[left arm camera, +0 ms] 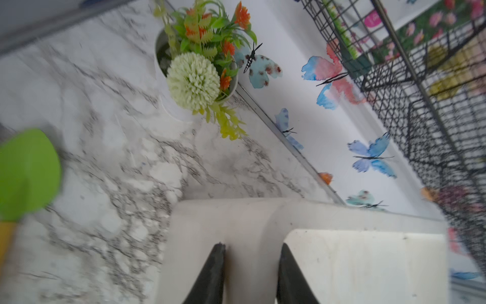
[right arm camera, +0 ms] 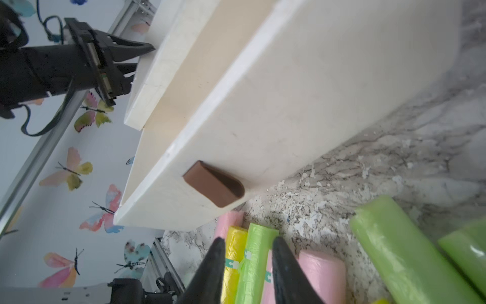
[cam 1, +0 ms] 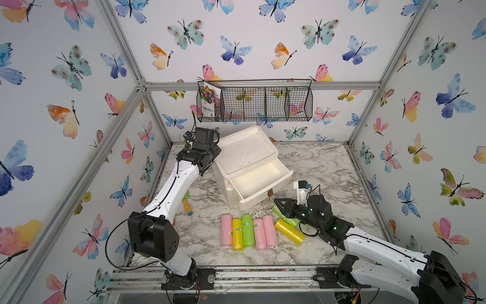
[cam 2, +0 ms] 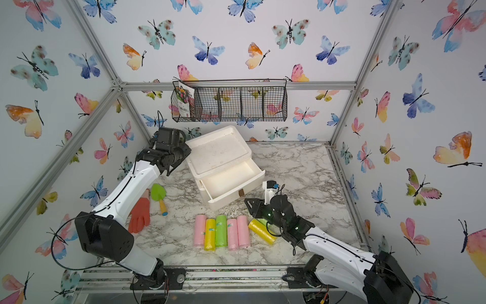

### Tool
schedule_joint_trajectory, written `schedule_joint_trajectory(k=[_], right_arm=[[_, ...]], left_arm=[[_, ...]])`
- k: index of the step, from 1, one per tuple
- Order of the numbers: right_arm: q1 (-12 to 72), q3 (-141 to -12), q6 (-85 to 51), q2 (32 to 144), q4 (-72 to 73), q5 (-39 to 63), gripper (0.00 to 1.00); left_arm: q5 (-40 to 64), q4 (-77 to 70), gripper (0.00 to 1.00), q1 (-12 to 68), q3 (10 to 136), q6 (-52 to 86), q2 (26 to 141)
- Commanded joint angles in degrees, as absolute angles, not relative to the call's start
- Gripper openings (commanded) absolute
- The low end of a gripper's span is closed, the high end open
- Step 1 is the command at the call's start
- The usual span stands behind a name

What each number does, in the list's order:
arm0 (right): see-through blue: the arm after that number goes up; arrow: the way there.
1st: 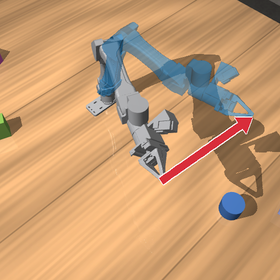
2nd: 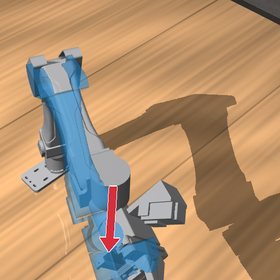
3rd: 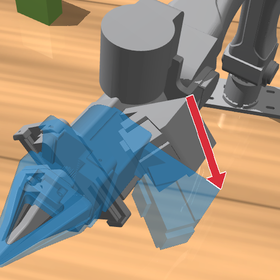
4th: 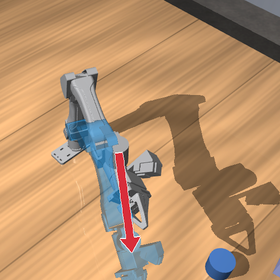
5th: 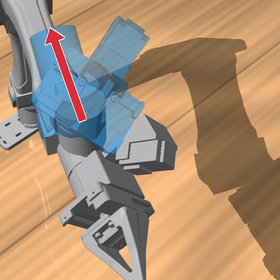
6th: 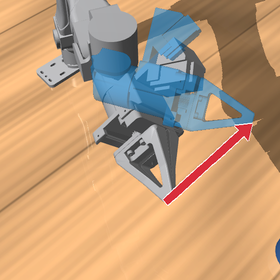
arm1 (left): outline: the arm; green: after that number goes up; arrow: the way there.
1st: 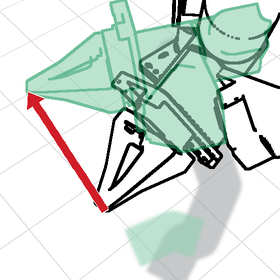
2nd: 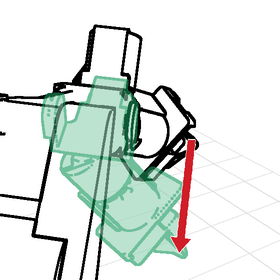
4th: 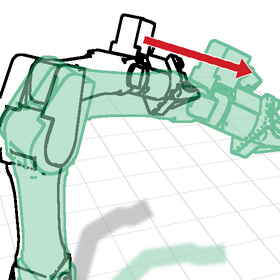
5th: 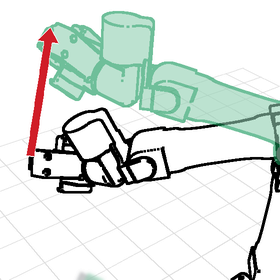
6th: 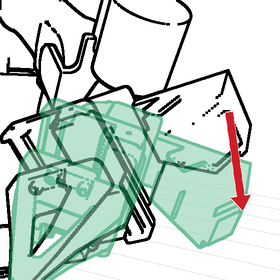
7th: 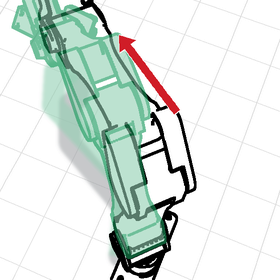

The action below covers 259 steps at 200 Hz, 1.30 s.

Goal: Sort the rolls of trash bags by color and place them into the drawer
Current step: Open the drawer in the storage box, then pick up the roll of trash bags from the center of the board.

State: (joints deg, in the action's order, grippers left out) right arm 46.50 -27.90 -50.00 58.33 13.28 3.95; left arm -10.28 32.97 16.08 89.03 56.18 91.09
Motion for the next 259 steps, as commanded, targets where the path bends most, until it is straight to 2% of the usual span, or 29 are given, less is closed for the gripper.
schedule_joint_trajectory(k=[1, 4, 9, 16, 20, 56, 61, 66, 72, 132, 259], right_arm=[[46.8, -29.9, -47.1, 57.1, 2.7, 0.7, 0.5], [46.8, -30.3, -46.6, 57.1, 1.7, 0.4, 0.52], [46.8, -30.8, -45.9, 57.0, 0.3, 0.0, 0.64], [46.8, -31.7, -44.6, 56.9, -1.7, -0.7, 0.73], [46.8, -32.2, -44.0, 56.8, -2.6, -0.9, 0.75], [46.9, -35.6, -38.0, 57.0, -10.9, -0.5, 0.74], [46.8, -35.9, -37.2, 56.8, -12.0, -0.4, 0.74], [46.8, -36.2, -36.4, 56.8, -13.2, -0.5, 0.74], [46.8, -36.7, -35.3, 56.7, -14.7, -0.6, 0.73], [46.9, -36.3, -24.9, 56.0, -26.2, -2.3, 0.75], [48.6, -26.4, -33.3, 59.5, -20.0, -1.4, 0.74]], left_arm=[[-1.9, 28.2, 0.58, 16.6, 89.5, 62.2, 93.2], [-1.9, 28.2, 0.61, 16.6, 89.6, 62.1, 93.0], [-1.9, 28.2, 0.64, 16.6, 89.8, 61.9, 93.0], [-1.8, 28.3, 0.68, 16.5, 90.0, 61.7, 92.8], [-1.8, 28.5, 0.69, 16.5, 90.2, 61.6, 92.8], [-1.6, 29.6, 0.79, 16.0, 90.0, 60.8, 91.4], [-1.7, 29.8, 0.81, 15.8, 89.9, 60.8, 91.1], [-1.7, 29.8, 0.88, 15.8, 89.7, 60.7, 90.8], [-1.6, 29.8, 0.9, 15.6, 89.5, 60.4, 90.4], [-1.2, 30.7, 0.91, 14.2, 88.6, 57.5, 86.4], [-4.8, 32.8, 0.92, 14.2, 78.3, 48.3, 73.2]])
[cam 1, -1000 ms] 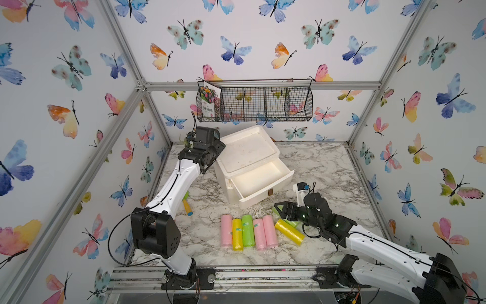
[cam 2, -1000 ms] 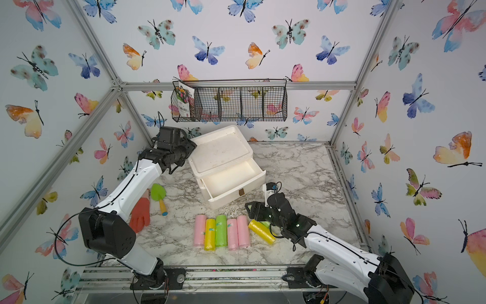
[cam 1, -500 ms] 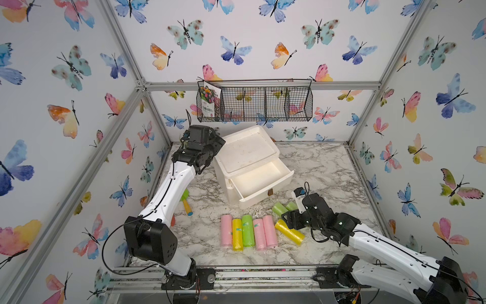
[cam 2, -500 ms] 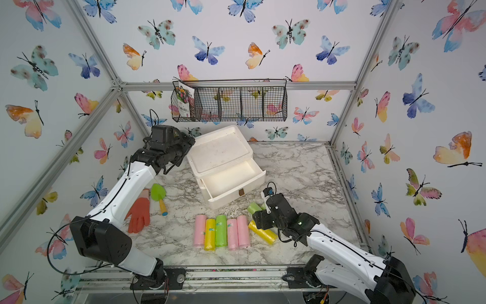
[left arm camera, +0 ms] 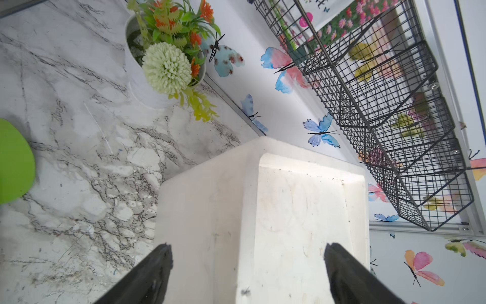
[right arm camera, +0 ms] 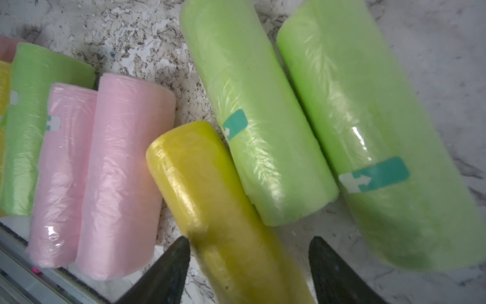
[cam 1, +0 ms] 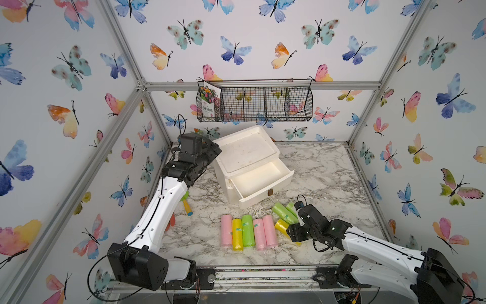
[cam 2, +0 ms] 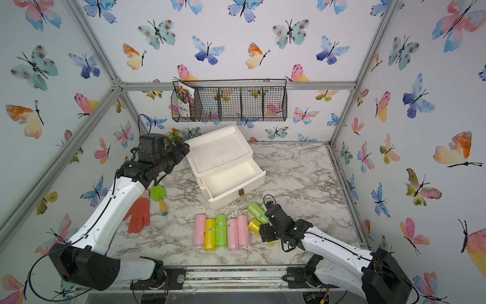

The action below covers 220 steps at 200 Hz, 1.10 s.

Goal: Sort the rolls of trash bags by color and place them into the drawer
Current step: Pick up the roll of trash bags from the center of the board.

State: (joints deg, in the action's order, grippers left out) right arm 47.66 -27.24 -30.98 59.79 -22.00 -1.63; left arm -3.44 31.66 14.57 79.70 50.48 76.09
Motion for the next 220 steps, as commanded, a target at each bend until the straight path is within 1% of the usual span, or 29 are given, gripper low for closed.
schedule_joint_trajectory(k=[1, 26, 60, 80, 109, 129, 148, 169, 189, 203, 220], right_arm=[[48.7, -26.3, -33.4, 59.5, -20.0, -1.5, 0.74], [51.0, -26.8, -34.2, 62.1, -18.7, -3.0, 0.74], [53.0, -29.1, -33.7, 70.2, -18.4, -5.4, 0.74], [53.2, -29.1, -33.3, 72.3, -16.7, -4.9, 0.73], [53.3, -28.9, -33.4, 73.1, -15.0, -5.8, 0.62], [53.3, -29.4, -33.0, 73.5, -15.1, -6.0, 0.59], [53.2, -30.4, -32.6, 74.1, -16.6, -6.1, 0.53], [53.3, -31.0, -32.8, 73.1, -18.0, -5.0, 0.37], [53.3, -31.9, -34.0, 69.5, -19.9, -3.8, 0.21], [53.3, -33.6, -35.3, 65.8, -22.4, -2.2, 0.2], [53.4, -36.7, -36.3, 61.1, -25.2, 2.2, 0.17]], left_arm=[[-4.7, 32.9, 0.92, 14.2, 78.2, 48.3, 73.2], [-4.4, 32.8, 0.92, 14.3, 77.3, 47.8, 72.5], [-4.2, 32.3, 0.92, 14.2, 77.3, 47.3, 73.3], [-5.0, 32.1, 0.92, 14.3, 78.1, 46.9, 73.8], [-6.1, 30.9, 0.92, 14.3, 77.8, 46.7, 74.5], [-6.3, 30.0, 0.92, 14.3, 77.3, 47.2, 75.1], [-6.2, 29.3, 0.92, 14.2, 77.0, 47.8, 75.7], [-6.0, 28.9, 0.91, 14.2, 77.8, 48.1, 76.8], [-6.2, 29.0, 0.91, 14.2, 78.4, 48.1, 77.5], [-6.4, 29.1, 0.91, 14.2, 78.7, 47.9, 77.6], [-6.6, 29.3, 0.91, 14.2, 78.7, 47.6, 77.2]])
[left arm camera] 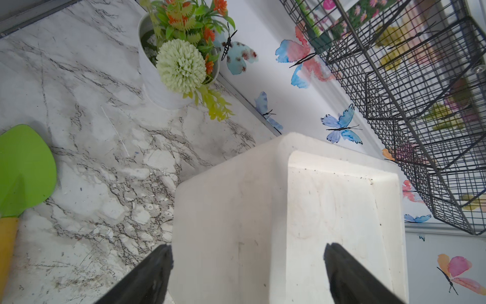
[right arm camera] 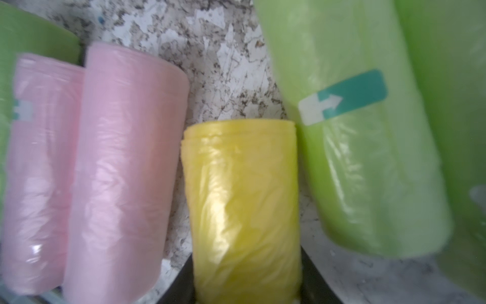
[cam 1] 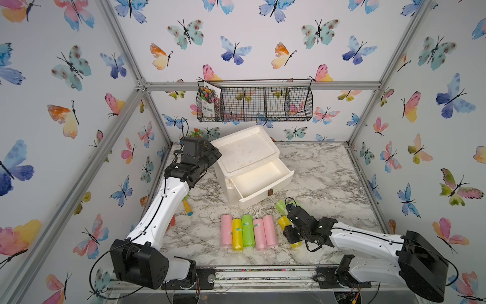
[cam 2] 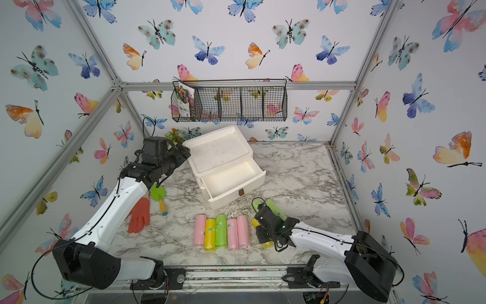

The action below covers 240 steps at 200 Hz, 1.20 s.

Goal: Sort the rolls of trash bags by color and place them into the drawer
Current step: Pick up the roll of trash bags from the center of the board, then place the roll of trash bags in the drawer.

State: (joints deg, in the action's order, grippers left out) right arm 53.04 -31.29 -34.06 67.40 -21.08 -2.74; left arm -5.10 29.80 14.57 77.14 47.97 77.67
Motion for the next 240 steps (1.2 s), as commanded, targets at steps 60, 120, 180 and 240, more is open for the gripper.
schedule_joint_trajectory(k=[60, 120, 180, 240], right_arm=[[53.6, -52.4, -47.0, 50.1, -25.4, 9.6, 0.19], [53.6, -57.7, -58.1, 59.9, -1.7, 1.5, 0.22], [53.6, -55.0, -69.0, 64.3, 6.0, -17.9, 0.24], [53.6, -54.9, -82.9, 70.9, 10.9, -22.6, 0.24]], left_arm=[[-6.6, 29.2, 0.91, 13.9, 78.1, 47.6, 75.8], [-5.5, 29.7, 0.91, 13.9, 80.2, 48.3, 76.0], [-5.9, 29.1, 0.91, 13.7, 81.8, 47.9, 76.3], [-5.0, 29.1, 0.91, 13.6, 82.2, 47.6, 77.2]])
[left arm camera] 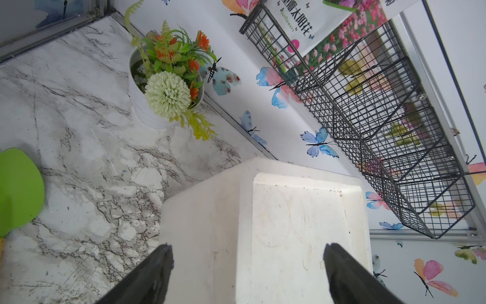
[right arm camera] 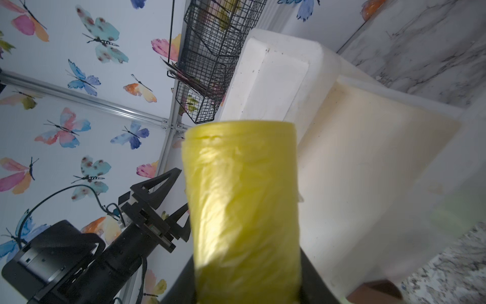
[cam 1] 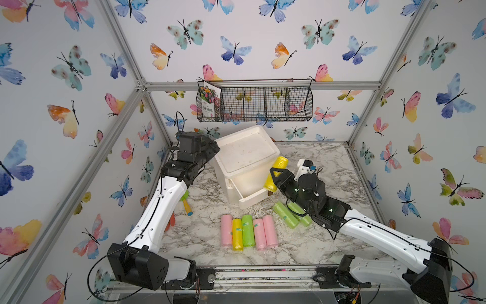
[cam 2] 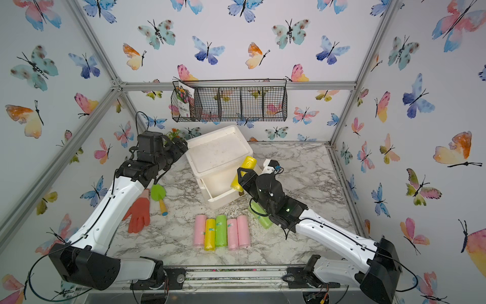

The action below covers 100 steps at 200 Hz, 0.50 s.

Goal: Sort the rolls of trash bags by color and place them into the drawer
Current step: Place the roll of trash bags in the drawer.

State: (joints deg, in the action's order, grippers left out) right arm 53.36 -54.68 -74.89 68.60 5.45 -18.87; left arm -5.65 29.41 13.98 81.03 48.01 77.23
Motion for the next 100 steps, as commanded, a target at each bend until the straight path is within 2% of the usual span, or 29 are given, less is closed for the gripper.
schedule_joint_trajectory(k=[1, 47, 72, 100], right_arm=[[53.6, -54.9, -83.1, 71.1, 11.0, -22.6, 0.24], [53.6, -56.8, -88.4, 76.4, 13.7, -20.6, 0.29], [53.6, -58.1, -90.0, 78.1, 12.9, -19.6, 0.53], [53.6, -58.2, -91.5, 78.7, 12.9, -19.0, 0.63]], left_arm=[[-5.0, 29.1, 0.91, 13.6, 82.2, 47.6, 77.2], [-4.7, 29.1, 0.91, 13.2, 82.5, 47.4, 76.8], [-4.5, 29.1, 0.91, 13.1, 82.6, 47.2, 77.0], [-4.2, 29.0, 0.91, 12.9, 82.8, 47.0, 77.3]])
